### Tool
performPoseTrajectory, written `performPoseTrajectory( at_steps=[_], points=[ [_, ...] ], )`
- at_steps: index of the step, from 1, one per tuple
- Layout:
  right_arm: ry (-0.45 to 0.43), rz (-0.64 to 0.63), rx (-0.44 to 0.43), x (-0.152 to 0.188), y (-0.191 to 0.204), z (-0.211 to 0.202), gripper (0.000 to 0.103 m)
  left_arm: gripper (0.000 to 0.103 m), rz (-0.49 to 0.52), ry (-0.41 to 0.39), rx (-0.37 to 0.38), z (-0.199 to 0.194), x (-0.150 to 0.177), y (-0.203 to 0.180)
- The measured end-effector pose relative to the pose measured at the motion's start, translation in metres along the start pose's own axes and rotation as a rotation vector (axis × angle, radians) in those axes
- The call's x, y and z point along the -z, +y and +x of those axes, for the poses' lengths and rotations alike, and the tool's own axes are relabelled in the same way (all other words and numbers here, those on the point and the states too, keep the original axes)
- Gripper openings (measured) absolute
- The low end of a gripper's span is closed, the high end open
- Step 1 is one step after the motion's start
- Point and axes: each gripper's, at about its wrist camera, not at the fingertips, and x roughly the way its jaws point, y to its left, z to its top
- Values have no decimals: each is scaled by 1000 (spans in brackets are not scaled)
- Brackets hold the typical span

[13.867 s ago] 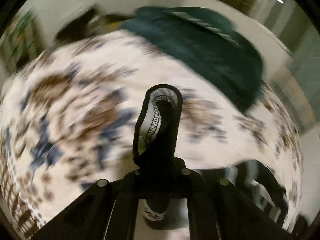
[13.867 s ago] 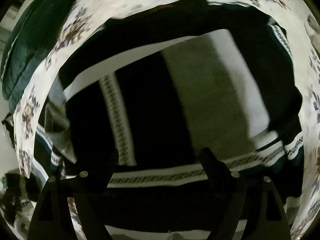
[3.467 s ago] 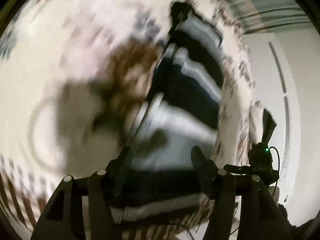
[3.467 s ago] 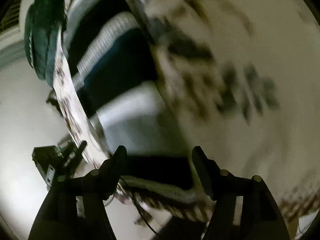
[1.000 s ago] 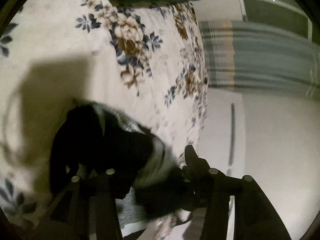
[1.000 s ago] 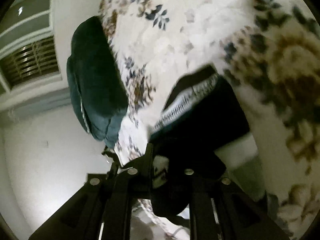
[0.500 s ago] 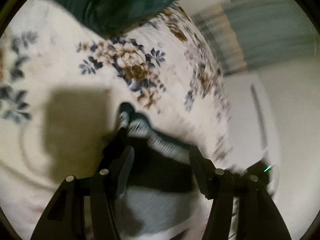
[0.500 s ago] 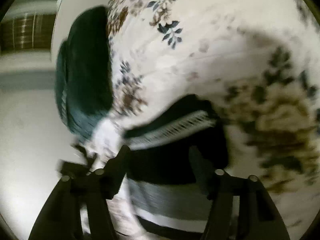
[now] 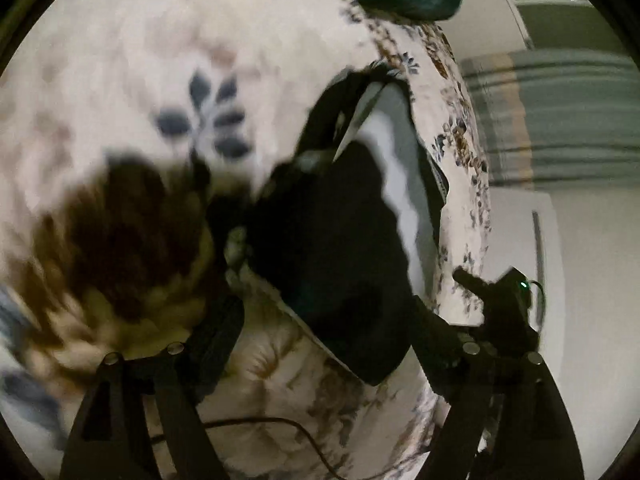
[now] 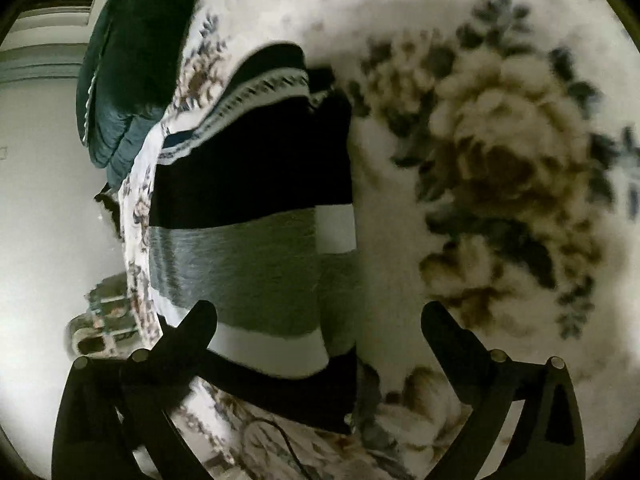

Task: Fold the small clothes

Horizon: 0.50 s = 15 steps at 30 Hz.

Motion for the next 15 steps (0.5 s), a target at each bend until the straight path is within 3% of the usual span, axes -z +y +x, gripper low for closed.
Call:
performPoseTrajectory(
  at_steps=[4,7,11,12,14,15],
  points=[
    [43,-4,-45,-30,-14,21,103,80,-59,-26,32,29,-2,5],
    [83,13,-128,-56,-22,39,103,80,-100,-48,76,45,-11,6],
    [112,7,-213,-81,-17,56,103,80,-167,-133,118,50,-26,3],
    [115,7,-231,-87,-16,60,103,76,-174,-148,123,49,-29,3],
    [104,9,-259,-90,-13,62,103,44,-164,-160,118,46,-34,1],
    [87,14,-273,-91,-13,62,90,41,-155,-163,127,42,-36,0]
  ],
)
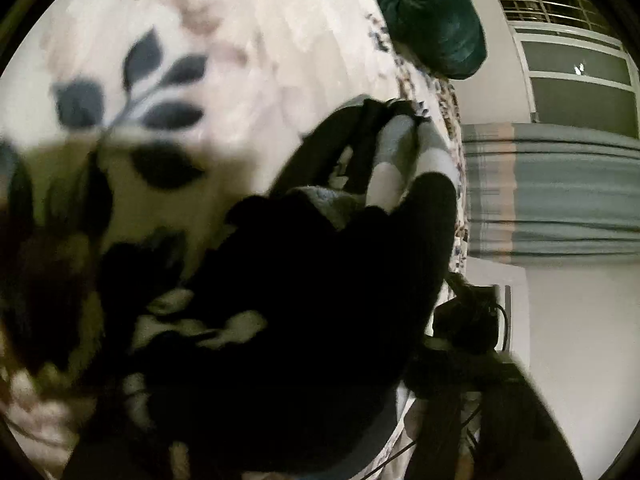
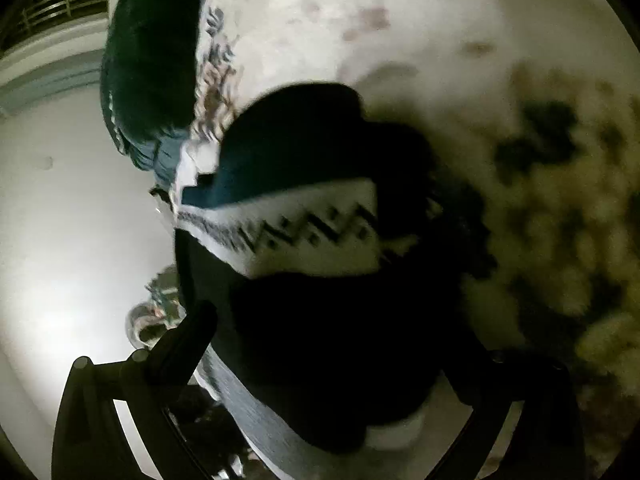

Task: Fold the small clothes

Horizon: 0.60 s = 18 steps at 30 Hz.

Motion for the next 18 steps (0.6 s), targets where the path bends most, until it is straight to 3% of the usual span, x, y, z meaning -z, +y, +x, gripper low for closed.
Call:
performPoseTrajectory(
  at_steps=[1,2,5,10,14,18],
  points=[
    [-15,-6,-21,1,1,-1,70,36,16,3,4,-5,-3,-3],
    [-16,-18,-34,3,2,0,28,34,27,5,4,-9,-6,-7],
    [-40,-34,-31,19,2,-3,18,33,78,15,4,-20,-13,-18],
    [-141,-9,-32,71,19,-29,15,33,183,87,2,-42,-35,-38],
    [-212,35,-21,143,39,-46,15,33,280,187,-23,-63,-47,-47],
    [-253,105,5,233,47,-41,15,33,339,336,-72,-80,-30,-28]
  ],
)
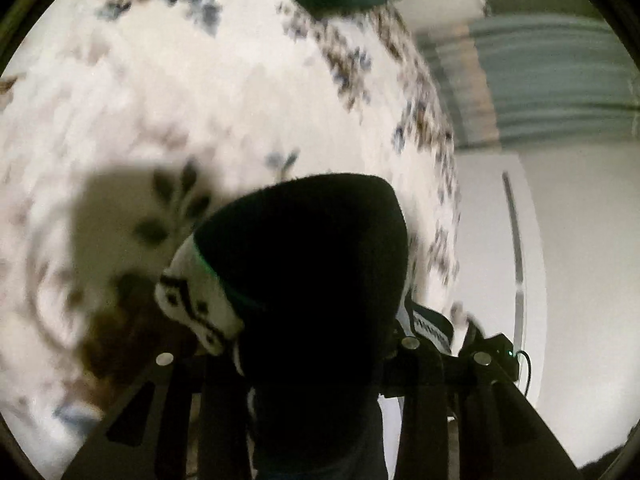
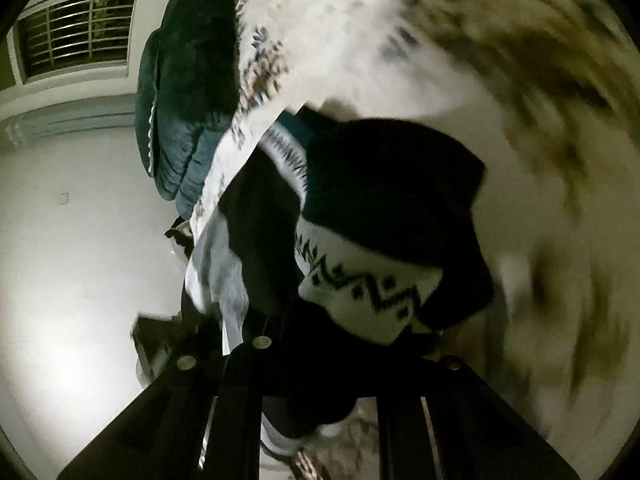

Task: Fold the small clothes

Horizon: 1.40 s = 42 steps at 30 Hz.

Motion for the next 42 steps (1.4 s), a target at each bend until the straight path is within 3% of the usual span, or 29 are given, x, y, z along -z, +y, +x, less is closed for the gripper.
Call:
performPoseTrajectory(
  at_steps=[6,10,12,14,17,21,23,30,32,36,39,42],
  points=[
    [-9,169,86,125,-30,3,15,36,8,175,-72,9,36,30],
    [19,203,130,142,-49,23,19,52,-15,214,-131,20,43,44],
    [41,216,157,141,-55,26,28,59,-18,203,-156,21,42,43],
    [59,198,190,141,-55,24,47,66,15,185,-210,22,43,34],
    [76,155,237,148,-49,8,66,72,94,132,-308,19,49,14],
    [97,128,288,157,-38,-19,74,78,151,58,-381,1,66,-6],
    [117,125,292,167,-32,-30,74,94,164,41,-397,-11,75,-11],
    [166,94,302,189,-5,-79,76,101,148,-16,-464,-53,104,-25],
    [164,50,330,178,7,-82,84,101,174,-43,-511,-56,110,-26],
    [107,-114,437,133,29,-76,84,101,220,-90,-583,-38,103,-20],
    [55,-250,492,83,43,-52,84,101,226,-130,-594,-25,85,-13],
    [40,-322,495,35,48,-21,84,101,193,-150,-584,-13,61,-2]
  ],
)
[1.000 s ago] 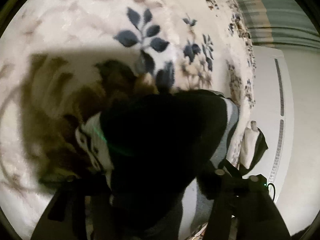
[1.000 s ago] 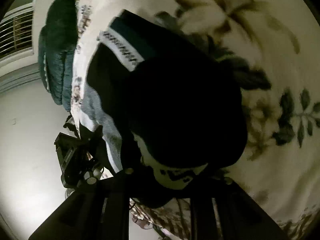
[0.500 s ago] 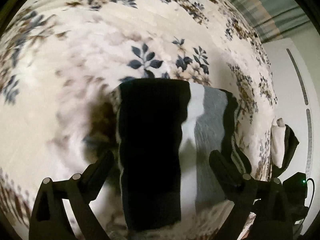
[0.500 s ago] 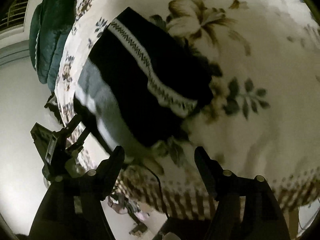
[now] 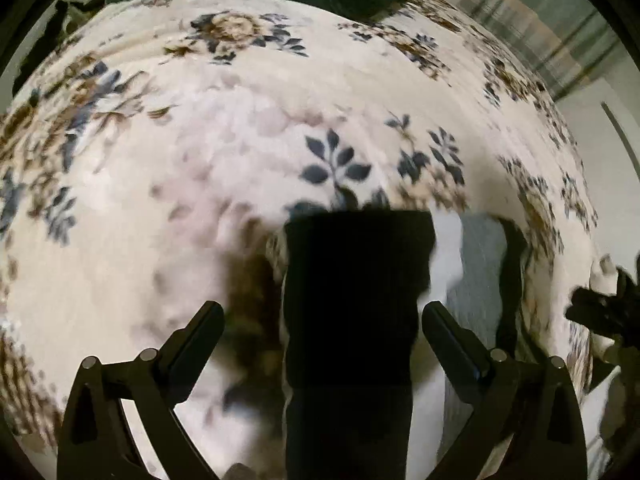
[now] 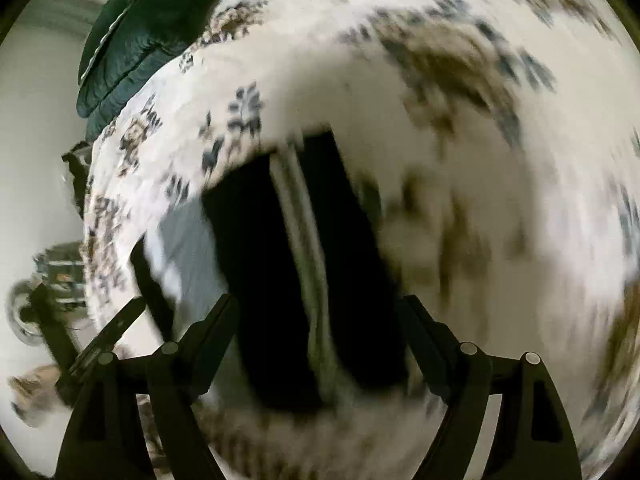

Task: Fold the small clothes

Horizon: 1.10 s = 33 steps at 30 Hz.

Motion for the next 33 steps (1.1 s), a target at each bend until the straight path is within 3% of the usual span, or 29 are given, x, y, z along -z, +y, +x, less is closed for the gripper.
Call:
performPoseTrajectory(
  at_steps=[3,6,7,8,12,15,19,21,23,25,29,33],
  points=[
    [15,-6,-29,-37,0,27,84,100,-53,30,17,16,-14,7],
    [67,-24,-92,-59,6,56,73,100,-81,14,44,14,-19,11],
    [88,-42,-93,-62,9,64,46,100,-76,13,33,12,-19,12],
    [90,-42,-97,-62,11,67,8,100,-71,15,23,11,-19,12],
    [-61,-32,-47,-70,14,38,7,100,-92,23,18,8,-16,20],
    [-70,-7,-1,-83,8,38,7,100,-119,24,20,13,-20,23],
    [44,-36,29,-87,6,61,8,100,-143,30,26,30,-35,25],
    [64,5,-7,-84,-2,55,20,100,-150,42,21,42,-41,27],
    [64,38,-27,-76,-15,41,44,100,-143,60,4,55,-46,30],
    [70,67,-41,-59,-29,26,51,100,-144,74,-5,59,-49,33],
    [163,116,-72,-2,-54,13,51,100,-112,25,-11,29,-38,30],
    [263,173,-113,48,-70,27,51,101,-112,-3,-58,-16,3,24]
  ],
)
